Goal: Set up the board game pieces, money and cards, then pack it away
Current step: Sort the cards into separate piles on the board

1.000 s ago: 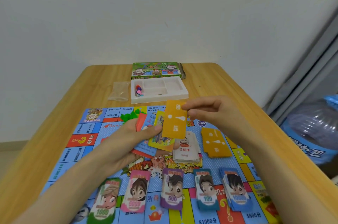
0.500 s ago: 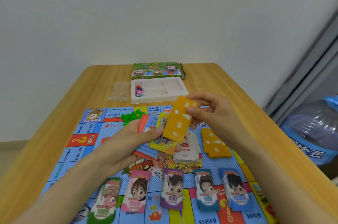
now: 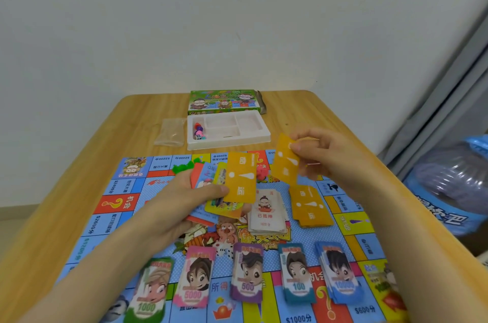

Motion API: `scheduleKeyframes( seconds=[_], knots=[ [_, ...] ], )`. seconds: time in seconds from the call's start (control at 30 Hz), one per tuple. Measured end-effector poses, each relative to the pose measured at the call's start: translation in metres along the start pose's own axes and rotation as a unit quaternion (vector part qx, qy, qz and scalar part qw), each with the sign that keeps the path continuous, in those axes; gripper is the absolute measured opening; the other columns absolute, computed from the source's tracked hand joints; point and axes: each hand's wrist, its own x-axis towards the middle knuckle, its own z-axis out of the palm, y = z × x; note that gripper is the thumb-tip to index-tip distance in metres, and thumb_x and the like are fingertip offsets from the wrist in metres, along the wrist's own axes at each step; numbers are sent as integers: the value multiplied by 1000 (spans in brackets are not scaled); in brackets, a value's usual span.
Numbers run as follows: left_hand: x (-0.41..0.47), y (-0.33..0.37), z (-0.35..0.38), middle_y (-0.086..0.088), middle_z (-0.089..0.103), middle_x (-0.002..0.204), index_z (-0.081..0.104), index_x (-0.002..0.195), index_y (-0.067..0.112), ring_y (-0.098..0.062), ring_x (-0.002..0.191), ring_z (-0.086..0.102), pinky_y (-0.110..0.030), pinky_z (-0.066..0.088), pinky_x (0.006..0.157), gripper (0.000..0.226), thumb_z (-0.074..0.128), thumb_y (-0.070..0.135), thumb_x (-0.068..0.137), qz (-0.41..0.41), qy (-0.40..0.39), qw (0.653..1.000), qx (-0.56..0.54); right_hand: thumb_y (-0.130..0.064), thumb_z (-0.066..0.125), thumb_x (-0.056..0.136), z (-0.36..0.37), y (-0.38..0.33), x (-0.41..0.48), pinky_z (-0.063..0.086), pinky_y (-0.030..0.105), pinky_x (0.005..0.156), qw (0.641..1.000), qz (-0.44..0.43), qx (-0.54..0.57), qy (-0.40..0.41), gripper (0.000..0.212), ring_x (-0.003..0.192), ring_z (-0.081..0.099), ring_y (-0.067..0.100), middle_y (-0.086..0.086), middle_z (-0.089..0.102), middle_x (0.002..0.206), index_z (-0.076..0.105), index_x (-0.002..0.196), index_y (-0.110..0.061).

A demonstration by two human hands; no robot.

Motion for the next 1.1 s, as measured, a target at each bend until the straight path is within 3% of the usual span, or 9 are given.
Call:
scheduleKeyframes(
  seconds=[0.1,0.2,0.43,0.6,0.73,0.83,0.93,1.03,1.1],
  knots=[
    [-1,2,0,-11,74,98,61,107,7,-29,90,71,-43,55,86,23,62,4,84,-4,0,1000,-5,-16,59,91,-16,6,5,36,15,43,984,76,-163,-4,7,43,45,2,-9,53,50,65,96,-16],
    [-1,2,0,-12,74,99,61,107,7,-31,91,70,-45,53,90,27,64,6,80,-3,2,1000,-7,-19,59,92,-19,12,9,36,14,46,953,129,-268,-49,6,46,45,2,-7,54,54,64,94,-17],
    [-2,1,0,-12,73,100,60,111,6,-30,90,71,-46,54,89,38,66,10,73,2,-16,1000,-6,-20,59,92,-18,21,12,38,12,49,910,145,-381,-77,2,55,52,1,-5,58,72,60,90,-19],
    [-2,1,2,-8,75,89,63,99,8,-21,74,73,-27,59,62,19,62,2,81,7,-18,1000,-18,-19,65,87,-15,23,13,47,16,57,904,155,-389,-87,13,66,58,4,-4,58,88,56,96,-19],
    [-2,0,1,-8,75,89,64,98,9,-20,74,73,-27,59,63,18,61,1,82,10,-21,999,-22,-26,71,82,-14,23,14,40,16,59,887,125,-441,-52,22,77,50,4,-7,53,96,54,95,-24],
    [-2,0,1,-10,74,95,63,104,8,-25,81,73,-31,60,71,23,61,3,82,10,-34,999,-26,-25,69,83,-8,18,12,38,14,58,932,22,-363,10,15,70,49,1,-8,55,88,55,86,-27],
    [-2,1,1,-10,74,95,63,105,8,-25,81,73,-31,60,69,23,61,3,82,16,-35,999,-37,-17,63,88,2,3,2,46,17,59,985,-59,-156,-45,14,63,56,-3,-6,62,91,60,98,-27],
    [-3,2,1,-11,73,100,61,112,7,-29,90,71,-41,57,85,39,65,10,73,17,-44,998,-32,-10,59,90,11,-3,-8,53,24,73,977,-101,-85,-165,34,87,65,11,-10,62,114,57,116,-31],
    [-4,2,2,-11,74,97,62,109,8,-27,85,72,-38,59,77,37,65,9,73,21,-45,998,-34,-7,57,91,15,0,-8,51,24,80,968,-117,-88,-205,41,100,63,15,-13,57,126,54,124,-30]
  ],
)
